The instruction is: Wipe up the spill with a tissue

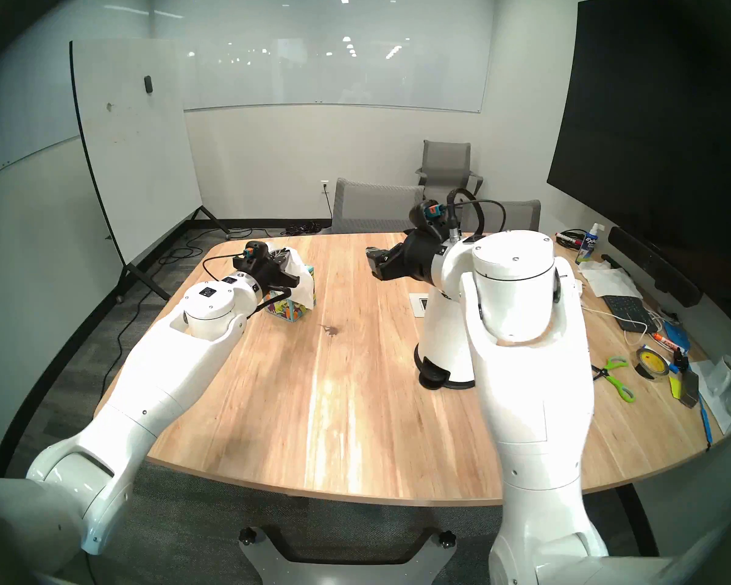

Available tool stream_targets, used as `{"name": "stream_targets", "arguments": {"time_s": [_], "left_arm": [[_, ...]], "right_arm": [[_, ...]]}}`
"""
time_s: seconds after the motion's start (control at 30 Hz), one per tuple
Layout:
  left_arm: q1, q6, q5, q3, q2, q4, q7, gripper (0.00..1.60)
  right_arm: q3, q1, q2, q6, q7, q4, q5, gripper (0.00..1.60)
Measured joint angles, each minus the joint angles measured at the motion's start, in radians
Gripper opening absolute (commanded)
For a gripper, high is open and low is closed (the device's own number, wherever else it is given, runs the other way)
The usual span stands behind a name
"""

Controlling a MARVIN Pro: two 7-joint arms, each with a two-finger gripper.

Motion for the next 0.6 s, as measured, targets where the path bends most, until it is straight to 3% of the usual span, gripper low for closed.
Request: {"name": "stream_targets", "arguments": {"time_s": [0.6], "left_arm": [[0.022, -0.047, -0.061, -0.091, 0.079, -0.229, -0.093, 0.00]], "right_arm": [[0.000, 0.000, 0.000, 0.000, 0.000, 0.000, 0.000, 1.60]]}}
